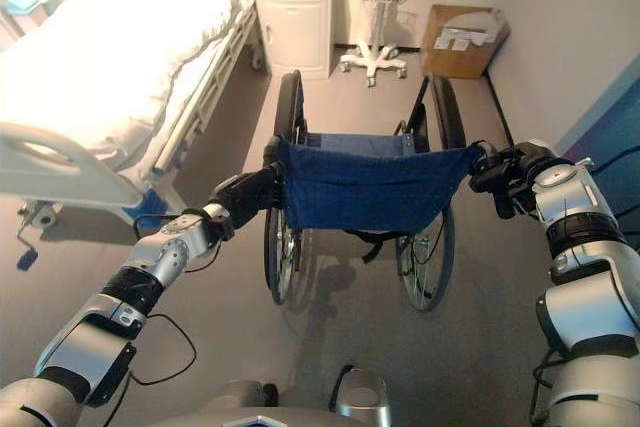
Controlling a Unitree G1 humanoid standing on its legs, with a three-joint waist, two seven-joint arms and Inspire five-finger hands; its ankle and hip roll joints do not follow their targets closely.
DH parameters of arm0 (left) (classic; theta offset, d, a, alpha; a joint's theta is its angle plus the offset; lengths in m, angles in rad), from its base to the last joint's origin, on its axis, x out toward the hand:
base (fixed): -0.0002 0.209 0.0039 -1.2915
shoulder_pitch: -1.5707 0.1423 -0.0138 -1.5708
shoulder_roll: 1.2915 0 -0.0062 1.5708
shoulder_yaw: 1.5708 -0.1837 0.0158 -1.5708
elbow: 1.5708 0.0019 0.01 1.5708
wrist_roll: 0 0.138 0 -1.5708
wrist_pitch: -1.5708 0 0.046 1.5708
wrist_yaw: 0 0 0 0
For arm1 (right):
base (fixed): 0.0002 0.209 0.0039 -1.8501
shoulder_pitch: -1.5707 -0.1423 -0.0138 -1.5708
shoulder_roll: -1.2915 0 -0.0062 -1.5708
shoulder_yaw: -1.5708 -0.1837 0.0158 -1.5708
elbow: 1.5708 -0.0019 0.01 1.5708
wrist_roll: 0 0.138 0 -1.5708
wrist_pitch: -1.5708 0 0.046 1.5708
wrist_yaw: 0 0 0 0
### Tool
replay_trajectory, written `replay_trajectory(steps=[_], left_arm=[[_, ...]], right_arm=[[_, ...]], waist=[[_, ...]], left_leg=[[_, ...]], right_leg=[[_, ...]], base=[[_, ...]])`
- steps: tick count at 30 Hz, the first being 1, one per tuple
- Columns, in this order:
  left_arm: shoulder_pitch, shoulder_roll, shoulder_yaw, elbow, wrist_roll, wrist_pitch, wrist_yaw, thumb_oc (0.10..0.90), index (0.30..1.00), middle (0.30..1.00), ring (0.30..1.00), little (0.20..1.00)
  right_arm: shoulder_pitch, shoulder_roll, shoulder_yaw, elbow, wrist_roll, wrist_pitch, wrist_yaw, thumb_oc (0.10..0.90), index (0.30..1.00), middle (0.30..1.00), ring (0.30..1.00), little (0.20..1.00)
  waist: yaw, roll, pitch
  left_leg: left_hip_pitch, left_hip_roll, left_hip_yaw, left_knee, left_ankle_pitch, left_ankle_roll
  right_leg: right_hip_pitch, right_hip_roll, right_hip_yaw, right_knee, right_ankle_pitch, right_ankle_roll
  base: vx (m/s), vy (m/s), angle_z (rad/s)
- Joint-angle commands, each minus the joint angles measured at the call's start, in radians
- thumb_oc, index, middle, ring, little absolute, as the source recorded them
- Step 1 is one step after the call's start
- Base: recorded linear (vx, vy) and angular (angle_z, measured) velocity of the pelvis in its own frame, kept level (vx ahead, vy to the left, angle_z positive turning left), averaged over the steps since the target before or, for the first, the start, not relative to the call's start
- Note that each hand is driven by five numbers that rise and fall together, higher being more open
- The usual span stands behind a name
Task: Push the wheelchair next to the bed
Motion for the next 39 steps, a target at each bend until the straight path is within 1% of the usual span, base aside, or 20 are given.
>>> replay_trajectory(steps=[1, 3, 5, 6, 8, 9, 11, 13, 15, 21, 23, 25, 26, 27, 30, 32, 33, 37, 38, 39], left_arm=[[0.033, 0.108, 0.024, -0.035, 0.017, -0.071, 0.061, 0.400, 0.300, 0.300, 0.300, 0.300], [0.025, 0.112, 0.030, -0.028, 0.017, -0.068, 0.053, 0.400, 0.300, 0.300, 0.300, 0.300], [0.003, 0.117, 0.033, 0.001, 0.016, -0.072, 0.027, 0.400, 0.300, 0.300, 0.300, 0.300], [0.002, 0.117, 0.033, 0.002, 0.016, -0.072, 0.027, 0.400, 0.300, 0.300, 0.300, 0.300], [-0.024, 0.110, 0.029, 0.026, 0.005, -0.077, 0.024, 0.400, 0.300, 0.300, 0.300, 0.300], [-0.024, 0.110, 0.029, 0.026, 0.005, -0.078, 0.024, 0.400, 0.300, 0.300, 0.300, 0.300], [-0.015, 0.103, 0.017, 0.018, 0.000, -0.089, 0.032, 0.400, 0.300, 0.300, 0.300, 0.300], [-0.002, 0.113, 0.010, -0.014, -0.011, -0.078, 0.041, 0.400, 0.300, 0.300, 0.300, 0.300], [0.001, 0.126, 0.011, -0.039, -0.020, -0.058, 0.041, 0.400, 0.300, 0.300, 0.300, 0.300], [-0.042, 0.128, 0.025, 0.012, -0.010, -0.047, 0.023, 0.400, 0.300, 0.300, 0.300, 0.300], [-0.073, 0.113, 0.025, 0.043, 0.002, -0.049, 0.027, 0.400, 0.300, 0.300, 0.300, 0.300], [-0.091, 0.096, 0.024, 0.068, 0.018, -0.060, 0.030, 0.400, 0.300, 0.300, 0.300, 0.300], [-0.092, 0.095, 0.024, 0.069, 0.020, -0.060, 0.031, 0.400, 0.300, 0.300, 0.300, 0.300], [-0.097, 0.089, 0.022, 0.069, 0.029, -0.061, 0.038, 0.400, 0.300, 0.300, 0.300, 0.300], [-0.099, 0.079, 0.020, 0.077, 0.036, -0.075, 0.056, 0.400, 0.300, 0.300, 0.300, 0.300], [-0.101, 0.075, 0.024, 0.086, 0.039, -0.082, 0.064, 0.400, 0.300, 0.300, 0.300, 0.300], [-0.110, 0.073, 0.029, 0.097, 0.043, -0.087, 0.068, 0.400, 0.300, 0.300, 0.300, 0.300], [-0.114, 0.076, 0.031, 0.097, 0.039, -0.105, 0.090, 0.400, 0.300, 0.300, 0.300, 0.300], [-0.105, 0.077, 0.030, 0.085, 0.037, -0.121, 0.106, 0.400, 0.300, 0.300, 0.300, 0.300], [-0.098, 0.080, 0.028, 0.067, 0.039, -0.126, 0.128, 0.400, 0.300, 0.300, 0.300, 0.300]], right_arm=[[-0.162, 0.244, 0.099, -0.181, 0.083, -0.205, 0.063, 0.400, 0.300, 0.300, 0.300, 0.300], [-0.156, 0.248, 0.091, -0.185, 0.089, -0.193, 0.049, 0.400, 0.300, 0.300, 0.300, 0.300], [-0.154, 0.268, 0.075, -0.173, 0.077, -0.170, 0.028, 0.400, 0.300, 0.300, 0.300, 0.300], [-0.154, 0.268, 0.075, -0.173, 0.077, -0.169, 0.028, 0.400, 0.300, 0.300, 0.300, 0.300], [-0.161, 0.289, 0.060, -0.145, 0.084, -0.144, 0.009, 0.400, 0.300, 0.300, 0.300, 0.300], [-0.161, 0.290, 0.059, -0.144, 0.086, -0.143, 0.008, 0.400, 0.300, 0.300, 0.300, 0.300], [-0.141, 0.299, 0.049, -0.149, 0.096, -0.126, -0.015, 0.400, 0.300, 0.300, 0.300, 0.300], [-0.120, 0.287, 0.045, -0.152, 0.090, -0.129, -0.018, 0.400, 0.300, 0.300, 0.300, 0.300], [-0.114, 0.278, 0.043, -0.142, 0.089, -0.127, -0.018, 0.400, 0.300, 0.300, 0.300, 0.300], [-0.109, 0.316, 0.030, -0.086, 0.059, -0.133, -0.012, 0.400, 0.300, 0.300, 0.300, 0.300], [-0.091, 0.325, 0.011, -0.090, 0.062, -0.128, -0.021, 0.400, 0.300, 0.300, 0.300, 0.300], [-0.064, 0.331, -0.009, -0.107, 0.066, -0.132, -0.023, 0.400, 0.300, 0.300, 0.300, 0.300], [-0.060, 0.331, -0.011, -0.112, 0.066, -0.132, -0.024, 0.400, 0.300, 0.300, 0.300, 0.300], [-0.037, 0.325, -0.025, -0.148, 0.069, -0.120, -0.030, 0.400, 0.300, 0.300, 0.300, 0.300], [-0.004, 0.313, -0.039, -0.203, 0.074, -0.108, -0.034, 0.400, 0.300, 0.300, 0.300, 0.300], [-0.007, 0.319, -0.047, -0.208, 0.068, -0.104, -0.031, 0.400, 0.300, 0.300, 0.300, 0.300], [-0.021, 0.326, -0.050, -0.204, 0.063, -0.104, -0.023, 0.400, 0.300, 0.300, 0.300, 0.300], [-0.038, 0.323, -0.043, -0.217, 0.075, -0.108, -0.028, 0.400, 0.300, 0.300, 0.300, 0.300], [-0.030, 0.312, -0.038, -0.243, 0.088, -0.111, -0.041, 0.400, 0.300, 0.300, 0.300, 0.300], [-0.017, 0.302, -0.036, -0.276, 0.107, -0.105, -0.055, 0.400, 0.300, 0.300, 0.300, 0.300]], waist=[[0.135, -0.033, -0.070], [0.141, -0.026, -0.058], [0.151, -0.016, -0.050], [0.153, -0.014, -0.046], [0.174, 0.012, -0.046], [0.175, 0.012, -0.046], [0.200, 0.031, -0.056], [0.211, 0.031, -0.063], [0.223, 0.029, -0.073], [0.252, -0.001, -0.096], [0.264, -0.021, -0.104], [0.269, -0.037, -0.108], [0.269, -0.038, -0.108], [0.260, -0.036, -0.107], [0.228, -0.017, -0.101], [0.216, -0.009, -0.097], [0.210, 0.005, -0.094], [0.181, 0.008, -0.077], [0.158, 0.005, -0.067], [0.128, -0.011, -0.058]], left_leg=[[0.012, 0.012, 0.140, 0.385, 0.091, 0.049], [-0.030, 0.023, 0.155, 0.384, 0.072, 0.056], [-0.049, 0.018, 0.188, 0.227, 0.077, 0.064], [-0.045, 0.021, 0.189, 0.230, 0.073, 0.064], [-0.069, 0.021, 0.261, -0.033, 0.129, 0.050], [-0.069, 0.020, 0.263, -0.040, 0.131, 0.050], [-0.128, 0.001, 0.303, -0.253, 0.226, 0.018], [-0.152, 0.002, 0.344, -0.330, 0.284, 0.010], [-0.172, 0.002, 0.351, -0.315, 0.285, 0.017], [-0.187, -0.005, 0.365, -0.169, 0.138, 0.092], [-0.181, -0.035, 0.351, -0.137, 0.093, 0.125], [-0.157, -0.072, 0.328, -0.147, 0.075, 0.156], [-0.153, -0.076, 0.325, -0.150, 0.074, 0.158], [-0.123, -0.097, 0.305, -0.166, 0.068, 0.173], [-0.061, -0.110, 0.275, -0.187, 0.050, 0.187], [-0.029, -0.109, 0.266, -0.197, 0.041, 0.187], [-0.019, -0.091, 0.261, -0.201, 0.055, 0.183], [0.029, -0.088, 0.218, -0.201, 0.036, 0.162], [0.048, -0.095, 0.195, -0.202, 0.014, 0.162], [0.065, -0.122, 0.164, -0.204, -0.017, 0.169]], right_leg=[[-0.008, -0.018, 0.046, -0.116, 0.155, 0.009], [0.019, -0.005, 0.043, -0.115, 0.141, 0.004], [0.073, 0.021, 0.033, -0.127, 0.111, 0.008], [0.077, 0.022, 0.034, -0.126, 0.109, 0.008], [0.151, 0.070, 0.001, -0.151, 0.069, 0.007], [0.153, 0.071, 0.000, -0.152, 0.068, 0.007], [0.235, 0.118, 0.008, -0.187, 0.029, 0.011], [0.281, 0.136, 0.013, -0.198, 0.000, 0.006], [0.299, 0.141, 0.015, -0.187, -0.033, -0.003], [0.313, 0.092, -0.007, -0.119, -0.086, 0.010], [0.320, 0.049, -0.027, -0.056, -0.062, 0.047], [0.304, -0.012, -0.037, 0.069, 0.030, 0.099], [0.300, -0.019, -0.035, 0.090, 0.045, 0.103], [0.266, -0.062, -0.016, 0.229, 0.124, 0.126], [0.181, -0.104, 0.022, 0.395, 0.175, 0.130], [0.144, -0.118, 0.019, 0.351, 0.158, 0.121], [0.120, -0.107, -0.005, 0.249, 0.148, 0.095], [0.041, -0.079, 0.012, 0.024, 0.144, 0.091], [-0.020, -0.070, 0.041, -0.057, 0.180, 0.104], [-0.100, -0.070, 0.089, -0.145, 0.271, 0.137]], base=[[0.16, -0.224, 0.33], [0.15, -0.167, -0.01], [0.17, -0.112, -0.04], [0.23, -0.091, -0.05], [0.29, -0.083, -0.18], [0.31, -0.044, 0.08], [0.46, -0.061, 0.45], [0.39, -0.070, 0.04], [0.31, -0.069, -0.24], [0.28, -0.027, -0.19], [0.33, 0.061, 0.21], [0.28, 0.109, 0.19], [0.29, 0.154, 0.07], [0.27, 0.160, 0.02], [0.27, 0.141, 0.40], [0.21, -0.034, 0.57], [0.20, -0.106, 0.25], [0.12, -0.145, 0.37], [0.20, -0.227, 0.60], [0.22, -0.226, 0.58]])
